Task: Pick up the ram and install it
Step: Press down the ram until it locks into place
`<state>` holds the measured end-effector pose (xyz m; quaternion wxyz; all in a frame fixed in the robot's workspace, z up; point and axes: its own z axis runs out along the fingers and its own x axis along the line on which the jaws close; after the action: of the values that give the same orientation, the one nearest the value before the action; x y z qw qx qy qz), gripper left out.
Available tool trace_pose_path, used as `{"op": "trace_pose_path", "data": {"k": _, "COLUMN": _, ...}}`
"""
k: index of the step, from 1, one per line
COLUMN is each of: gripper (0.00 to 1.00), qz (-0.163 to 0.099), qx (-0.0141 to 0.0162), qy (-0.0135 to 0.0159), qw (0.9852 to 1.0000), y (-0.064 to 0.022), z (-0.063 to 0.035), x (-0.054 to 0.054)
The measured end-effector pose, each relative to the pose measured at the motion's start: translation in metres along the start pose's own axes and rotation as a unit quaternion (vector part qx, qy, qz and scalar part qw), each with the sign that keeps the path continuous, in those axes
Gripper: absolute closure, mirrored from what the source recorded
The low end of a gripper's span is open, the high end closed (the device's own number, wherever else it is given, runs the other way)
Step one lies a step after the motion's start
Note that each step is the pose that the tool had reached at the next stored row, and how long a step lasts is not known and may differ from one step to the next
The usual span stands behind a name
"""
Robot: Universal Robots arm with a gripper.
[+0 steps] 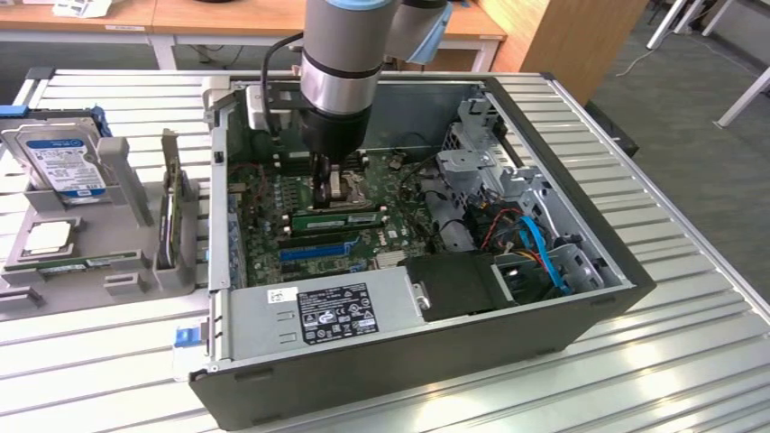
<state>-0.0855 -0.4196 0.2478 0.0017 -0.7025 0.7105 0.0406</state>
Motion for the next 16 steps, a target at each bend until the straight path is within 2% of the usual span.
{"op": "trace_pose_path", "data": {"k": 16, "gripper": 0.90, "qz": 0.000, "qx": 0.0000, "qy": 0.0000, "qw": 1.0000, "y": -0.0003, "z": 0.0060, "x": 0.0005}}
